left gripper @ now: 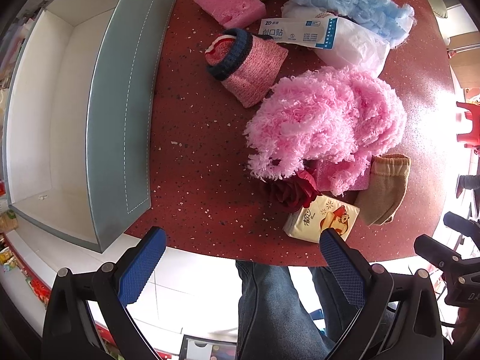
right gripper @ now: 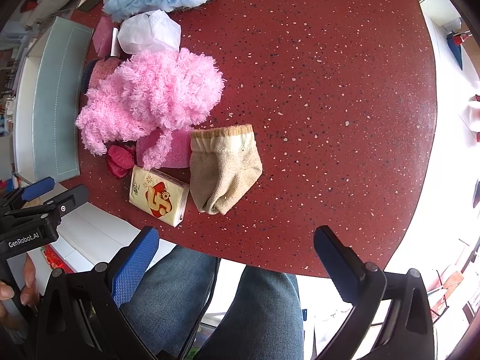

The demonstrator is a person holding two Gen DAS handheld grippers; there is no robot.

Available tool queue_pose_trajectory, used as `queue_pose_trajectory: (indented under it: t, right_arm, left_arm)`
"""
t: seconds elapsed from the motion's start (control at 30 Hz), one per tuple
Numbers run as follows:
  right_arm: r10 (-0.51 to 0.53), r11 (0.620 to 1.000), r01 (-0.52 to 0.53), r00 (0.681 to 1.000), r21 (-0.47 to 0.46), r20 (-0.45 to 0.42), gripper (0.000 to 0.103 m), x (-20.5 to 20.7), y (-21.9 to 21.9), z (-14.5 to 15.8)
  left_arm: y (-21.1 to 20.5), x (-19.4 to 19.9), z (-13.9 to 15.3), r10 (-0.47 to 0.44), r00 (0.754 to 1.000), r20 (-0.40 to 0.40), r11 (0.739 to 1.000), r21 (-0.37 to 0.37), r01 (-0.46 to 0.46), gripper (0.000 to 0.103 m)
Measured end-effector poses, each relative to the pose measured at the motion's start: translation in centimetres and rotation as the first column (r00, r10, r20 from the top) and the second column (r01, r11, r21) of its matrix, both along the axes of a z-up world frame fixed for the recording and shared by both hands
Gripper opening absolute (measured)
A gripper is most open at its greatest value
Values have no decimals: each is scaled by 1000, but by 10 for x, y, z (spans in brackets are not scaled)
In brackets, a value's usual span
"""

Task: Organize soft objects
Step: 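Move both tools toward the beige sock and tissue pack on the table, then grasp the beige knit sock with the right tool and lift it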

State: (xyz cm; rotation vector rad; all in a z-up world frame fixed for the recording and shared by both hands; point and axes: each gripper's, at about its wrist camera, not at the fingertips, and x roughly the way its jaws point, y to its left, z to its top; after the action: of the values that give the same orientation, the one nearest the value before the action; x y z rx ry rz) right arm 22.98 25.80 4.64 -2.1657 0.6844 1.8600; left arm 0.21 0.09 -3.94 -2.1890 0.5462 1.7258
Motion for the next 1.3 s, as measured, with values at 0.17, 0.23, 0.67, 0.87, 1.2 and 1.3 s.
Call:
queue_pose_trajectory:
  t: [0.17,0.23,0.67,0.87,1.2,1.3]
  right_arm:
    - [-2,1000,1,1000,-18,-13,103,0,1,-2]
    - [-2,1000,2,1000,-23,-14,103,-1,2,-2]
    - [-39,999,39,999,3,-12,103,3,7,-10]
    - [-54,998,54,998,20,-23,103,2,0,-30]
    - [-30,998,34,996,43,-88,103,-19,-13,-49]
    - [-6,998,11,997,59,-79,103,-35,-19,-55]
  left_arm:
    - [-2,0,-1,5,1000,6,1000,10,-5,103]
    - [-2,0,-1,8,1000,6,1000,3,-8,103]
    - [-2,0,-15,52,997,-58,999,19,-51,103]
    - [0,-1,-38,140,988,-58,989,62,-137,103]
    - [10,-8,-60,172,981,-85,982,98,-163,103]
    - [12,-7,-69,184,979,-92,980,89,-176,103]
